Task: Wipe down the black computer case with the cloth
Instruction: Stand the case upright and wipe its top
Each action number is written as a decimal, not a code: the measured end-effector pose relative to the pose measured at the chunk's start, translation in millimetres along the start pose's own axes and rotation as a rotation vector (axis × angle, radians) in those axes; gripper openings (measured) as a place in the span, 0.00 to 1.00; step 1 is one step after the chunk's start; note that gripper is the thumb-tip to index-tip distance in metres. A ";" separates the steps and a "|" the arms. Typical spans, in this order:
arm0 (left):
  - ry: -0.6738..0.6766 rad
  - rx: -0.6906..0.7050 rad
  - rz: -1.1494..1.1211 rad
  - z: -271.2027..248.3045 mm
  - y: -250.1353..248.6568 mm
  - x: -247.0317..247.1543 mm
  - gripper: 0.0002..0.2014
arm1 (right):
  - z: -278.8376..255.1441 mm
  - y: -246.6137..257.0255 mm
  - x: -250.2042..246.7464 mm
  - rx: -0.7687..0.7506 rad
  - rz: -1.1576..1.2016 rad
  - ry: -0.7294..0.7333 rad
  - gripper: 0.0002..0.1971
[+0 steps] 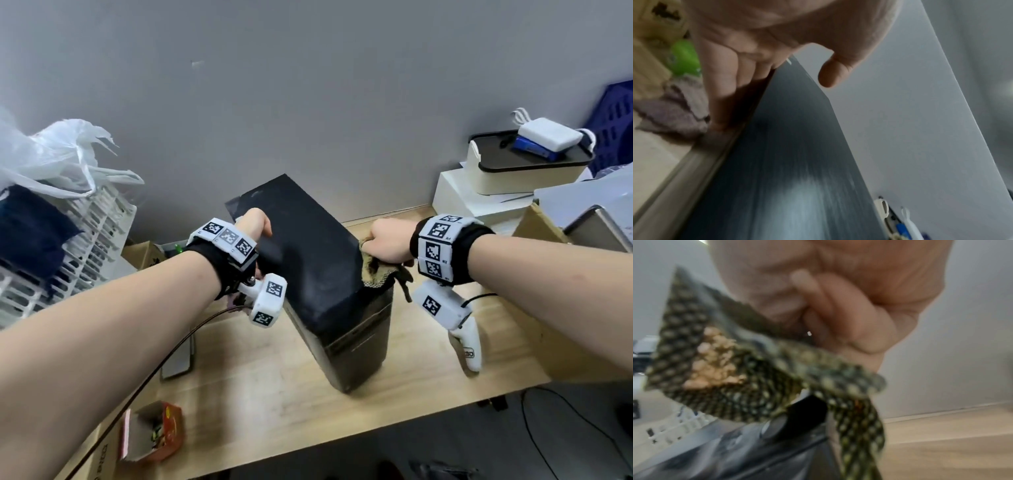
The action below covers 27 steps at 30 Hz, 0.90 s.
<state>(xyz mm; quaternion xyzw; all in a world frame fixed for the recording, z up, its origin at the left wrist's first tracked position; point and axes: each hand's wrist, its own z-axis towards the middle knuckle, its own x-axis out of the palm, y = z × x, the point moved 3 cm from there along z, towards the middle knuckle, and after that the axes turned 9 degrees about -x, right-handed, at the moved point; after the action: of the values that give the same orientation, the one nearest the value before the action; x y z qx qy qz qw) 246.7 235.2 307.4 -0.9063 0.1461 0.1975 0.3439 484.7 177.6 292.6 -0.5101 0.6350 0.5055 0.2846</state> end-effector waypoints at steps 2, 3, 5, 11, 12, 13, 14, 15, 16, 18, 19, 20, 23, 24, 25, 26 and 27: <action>-0.059 0.087 -0.014 -6.3 -3.6 -8.5 0.07 | 4.2 15.9 13.3 -0.047 0.065 0.016 0.19; -0.053 0.114 -0.011 -7.1 -2.5 -13.9 0.09 | 6.2 23.0 19.8 -0.067 0.100 0.013 0.19; -0.004 0.111 -0.016 13.0 6.9 -27.6 0.23 | 9.7 34.4 31.1 -0.091 0.181 0.000 0.18; 0.160 -0.019 0.071 8.5 49.2 -59.8 0.18 | 14.0 61.5 44.8 -0.167 0.420 0.014 0.17; 0.175 -0.031 0.096 6.9 54.4 -66.4 0.17 | 16.6 66.9 44.5 -0.180 0.426 0.017 0.16; 0.193 -0.041 0.106 5.9 59.8 -72.4 0.15 | 19.3 71.4 43.0 -0.189 0.418 0.010 0.16; 0.207 -0.051 0.100 5.9 65.5 -77.7 0.13 | 22.4 74.9 40.8 -0.198 0.401 -0.004 0.16; 0.225 -0.059 0.080 8.5 70.4 -81.2 0.11 | 24.6 76.0 37.4 -0.200 0.378 -0.028 0.16; 0.260 -0.066 0.055 10.5 74.5 -81.5 0.11 | 26.5 74.0 34.1 -0.197 0.351 -0.059 0.16; 0.342 -0.056 0.017 12.5 81.1 -77.5 0.11 | 25.8 69.3 27.2 -0.175 0.303 -0.103 0.15; 0.354 -0.047 0.007 13.7 83.4 -75.3 0.12 | 25.1 68.0 25.3 -0.171 0.291 -0.108 0.15; 0.355 -0.035 0.006 15.6 84.4 -74.5 0.12 | 25.6 68.3 24.4 -0.179 0.287 -0.105 0.14; 0.349 -0.006 0.010 17.7 85.2 -75.7 0.13 | 31.1 75.7 26.6 -0.197 0.267 -0.080 0.13; 0.356 -0.006 0.013 18.5 85.2 -75.8 0.13 | 33.2 77.6 26.3 -0.193 0.240 -0.081 0.13; 0.363 -0.008 0.012 20.9 85.4 -75.4 0.13 | 33.6 77.6 24.9 -0.185 0.221 -0.083 0.13; 0.356 -0.001 0.021 21.9 85.3 -74.2 0.13 | 32.9 75.9 24.0 -0.176 0.211 -0.077 0.12; 0.336 0.010 0.040 22.6 85.0 -73.4 0.13 | 31.8 73.3 23.0 -0.173 0.202 -0.063 0.12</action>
<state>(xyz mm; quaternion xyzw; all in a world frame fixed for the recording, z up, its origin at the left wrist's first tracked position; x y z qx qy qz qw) 142.3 198.8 277.5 -0.9217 0.2205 0.0494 0.3153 403.9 196.7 287.8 -0.4502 0.6280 0.6001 0.2070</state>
